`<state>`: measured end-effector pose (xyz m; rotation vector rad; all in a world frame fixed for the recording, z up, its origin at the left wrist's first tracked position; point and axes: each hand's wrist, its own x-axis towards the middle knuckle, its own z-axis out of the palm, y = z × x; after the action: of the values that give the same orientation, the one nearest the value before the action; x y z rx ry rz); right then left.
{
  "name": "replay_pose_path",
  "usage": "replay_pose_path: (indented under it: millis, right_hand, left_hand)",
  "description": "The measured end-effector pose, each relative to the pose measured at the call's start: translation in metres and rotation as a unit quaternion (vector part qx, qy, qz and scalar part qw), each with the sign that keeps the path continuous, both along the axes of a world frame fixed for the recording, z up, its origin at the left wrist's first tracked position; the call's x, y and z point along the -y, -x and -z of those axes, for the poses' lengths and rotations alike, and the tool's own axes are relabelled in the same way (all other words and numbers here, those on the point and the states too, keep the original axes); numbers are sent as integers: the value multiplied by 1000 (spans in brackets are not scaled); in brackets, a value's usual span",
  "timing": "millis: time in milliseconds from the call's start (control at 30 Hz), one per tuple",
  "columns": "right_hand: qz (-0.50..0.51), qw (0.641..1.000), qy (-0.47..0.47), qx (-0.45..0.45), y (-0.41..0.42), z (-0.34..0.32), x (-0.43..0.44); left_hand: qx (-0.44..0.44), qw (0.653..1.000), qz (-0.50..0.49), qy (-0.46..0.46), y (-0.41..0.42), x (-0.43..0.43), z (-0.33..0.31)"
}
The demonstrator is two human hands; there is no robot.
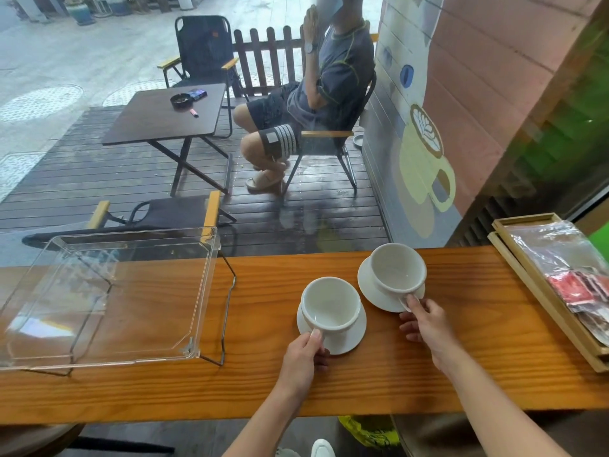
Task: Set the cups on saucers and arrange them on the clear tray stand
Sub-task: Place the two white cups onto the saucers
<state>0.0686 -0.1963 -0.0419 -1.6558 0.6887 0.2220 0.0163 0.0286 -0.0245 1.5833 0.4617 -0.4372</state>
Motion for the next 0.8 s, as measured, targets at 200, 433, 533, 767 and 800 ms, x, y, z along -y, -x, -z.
replay_pose_path:
  millis: [200, 433, 533, 767, 800]
  right_hand:
    - [1, 1000, -4, -10, 1, 0, 0]
    - [4, 1000, -26, -12, 4, -7, -2]
    - [24, 999, -28, 3, 10, -11, -5]
    - [50, 998, -1, -27, 54, 6, -29]
    - [28, 999, -3, -42, 58, 9, -33]
  left_hand:
    - [-69, 998, 2, 8, 2, 0, 5]
    - [-102, 994, 24, 27, 5, -9, 7]
    - [-99, 994, 42, 25, 7, -13, 8]
    - [-54, 998, 23, -31, 7, -24, 9]
    - [-48, 998, 2, -44, 5, -26, 9]
